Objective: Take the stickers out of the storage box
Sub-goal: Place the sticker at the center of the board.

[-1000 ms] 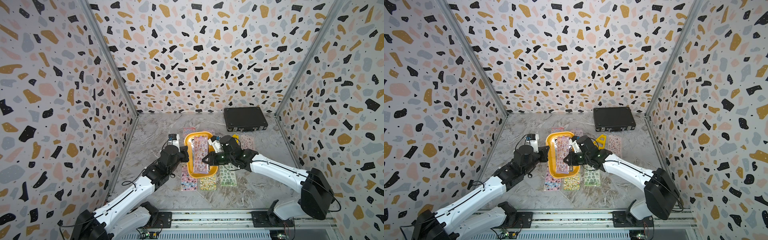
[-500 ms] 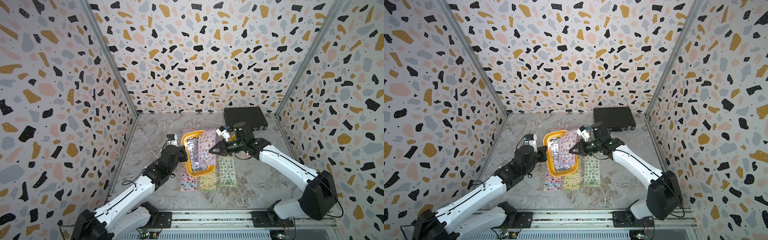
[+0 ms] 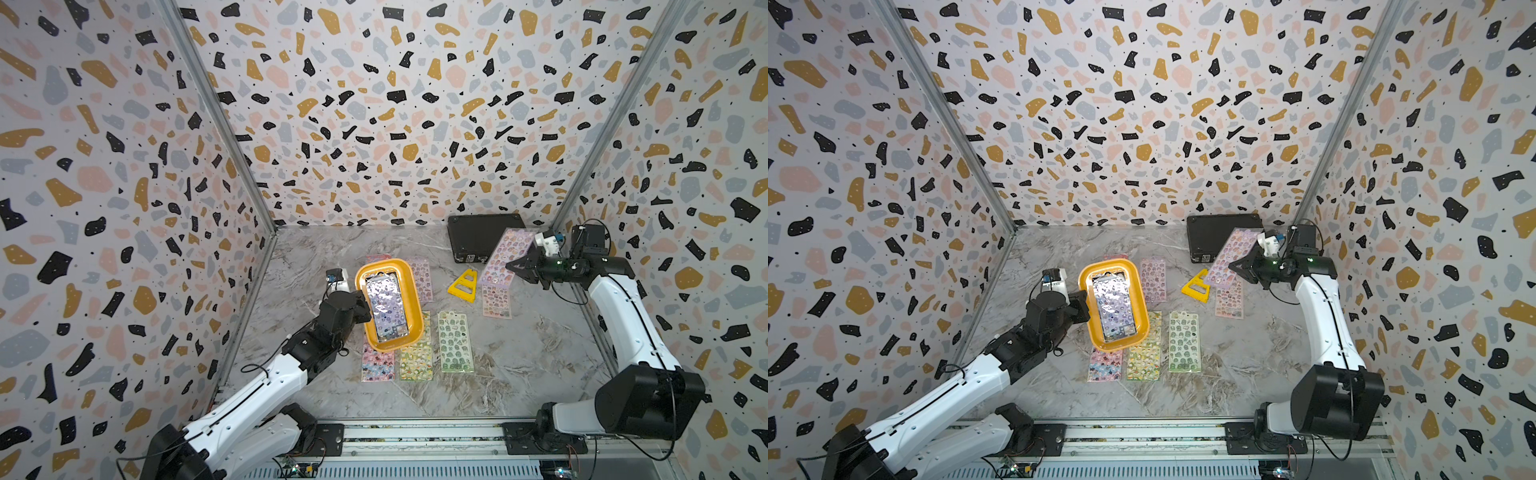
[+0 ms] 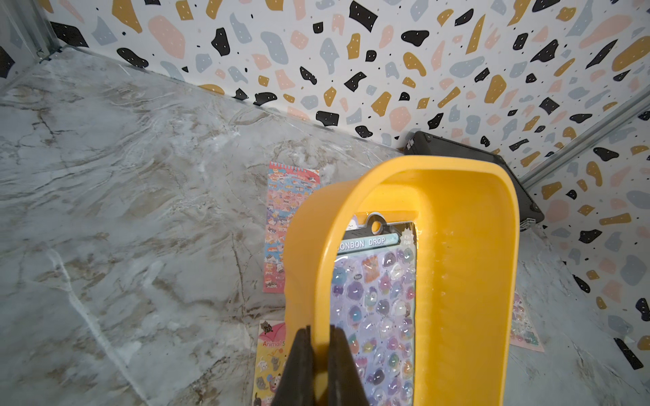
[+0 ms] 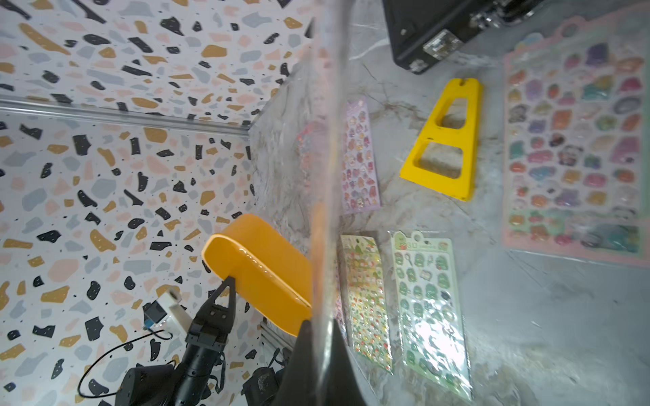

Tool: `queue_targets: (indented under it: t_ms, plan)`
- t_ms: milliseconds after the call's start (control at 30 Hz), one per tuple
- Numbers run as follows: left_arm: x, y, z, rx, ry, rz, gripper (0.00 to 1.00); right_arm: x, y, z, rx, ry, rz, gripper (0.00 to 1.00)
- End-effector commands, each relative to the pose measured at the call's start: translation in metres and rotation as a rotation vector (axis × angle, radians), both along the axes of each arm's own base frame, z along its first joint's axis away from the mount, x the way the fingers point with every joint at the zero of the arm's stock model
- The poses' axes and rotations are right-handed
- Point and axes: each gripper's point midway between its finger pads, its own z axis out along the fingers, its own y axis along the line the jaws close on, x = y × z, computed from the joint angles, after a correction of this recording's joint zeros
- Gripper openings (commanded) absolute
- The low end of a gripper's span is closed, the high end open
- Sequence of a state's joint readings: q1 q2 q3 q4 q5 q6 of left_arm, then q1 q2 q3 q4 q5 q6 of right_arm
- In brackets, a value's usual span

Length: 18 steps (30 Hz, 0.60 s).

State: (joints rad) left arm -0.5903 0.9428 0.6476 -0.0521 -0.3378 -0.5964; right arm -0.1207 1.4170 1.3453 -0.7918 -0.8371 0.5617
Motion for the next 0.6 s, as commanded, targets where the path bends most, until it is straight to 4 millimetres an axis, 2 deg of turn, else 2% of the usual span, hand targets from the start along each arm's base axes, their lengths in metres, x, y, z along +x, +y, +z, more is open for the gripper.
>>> queue_targets:
  t_ms: [0, 67, 200, 333, 467, 567]
  plan:
    - [0.001, 0.006, 0.018, -0.043, -0.063, 0.036, 0.0, -0.012, -0.018, -0.029, -0.137, 0.128, 0.002, 0.0]
    - [0.0, 0.005, 0.019, -0.05, -0.066, 0.032, 0.0, -0.012, -0.032, -0.044, -0.235, 0.181, -0.017, 0.0]
    - [-0.001, 0.004, 0.021, -0.064, -0.07, 0.026, 0.0, -0.007, -0.047, -0.059, -0.318, 0.235, -0.033, 0.0]
    - [-0.001, 0.001, 0.021, -0.08, -0.065, 0.013, 0.0, 0.0, -0.081, -0.083, -0.504, 0.326, -0.057, 0.0]
    - [-0.002, 0.0, 0.023, -0.082, -0.069, 0.005, 0.0, 0.017, -0.107, -0.109, -0.618, 0.412, -0.091, 0.0]
    - [-0.002, -0.002, 0.022, -0.09, -0.069, -0.004, 0.0, 0.034, -0.109, -0.117, -0.587, 0.444, -0.091, 0.0]
